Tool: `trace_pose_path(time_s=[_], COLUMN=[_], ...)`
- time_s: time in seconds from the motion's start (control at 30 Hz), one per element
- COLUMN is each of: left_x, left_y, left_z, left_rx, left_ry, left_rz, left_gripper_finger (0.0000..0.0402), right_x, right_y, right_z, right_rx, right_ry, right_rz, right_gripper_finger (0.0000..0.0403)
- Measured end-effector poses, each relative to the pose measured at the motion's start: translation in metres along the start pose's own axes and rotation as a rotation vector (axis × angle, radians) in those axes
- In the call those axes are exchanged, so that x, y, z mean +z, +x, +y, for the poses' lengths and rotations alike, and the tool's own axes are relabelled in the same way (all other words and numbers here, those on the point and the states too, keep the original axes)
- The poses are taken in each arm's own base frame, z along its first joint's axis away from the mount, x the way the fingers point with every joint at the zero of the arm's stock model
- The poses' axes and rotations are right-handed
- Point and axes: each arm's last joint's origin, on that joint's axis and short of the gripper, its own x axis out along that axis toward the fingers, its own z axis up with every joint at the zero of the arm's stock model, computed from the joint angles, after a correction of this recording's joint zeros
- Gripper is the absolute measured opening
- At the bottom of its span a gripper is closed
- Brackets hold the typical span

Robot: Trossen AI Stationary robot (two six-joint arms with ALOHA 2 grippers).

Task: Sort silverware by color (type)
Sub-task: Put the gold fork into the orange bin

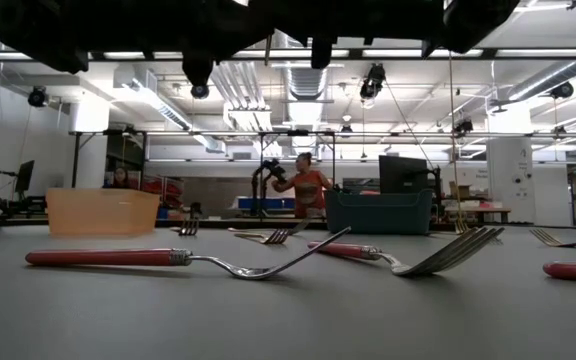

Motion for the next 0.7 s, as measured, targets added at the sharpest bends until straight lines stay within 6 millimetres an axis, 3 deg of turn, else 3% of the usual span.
trace_pose_path(time_s=[0.33,0.7], left_x=[0.007,0.024], left_y=[-0.004,-0.012], left_z=[0.003,0.013], left_rx=[0.065,0.241], left_ry=[0.024,0.061], left_rz=[0.019,0.010], left_gripper_finger=[0.0120,0.0157], right_x=[0.009,0.007], right_y=[-0.010,-0.025], right_z=[-0.005,-0.016], right_rx=[-0.132,-0.519], right_ry=[-0.093,-0.184], right_rz=[0.115,0.304], right_gripper_finger=[0.0010,0.0009])
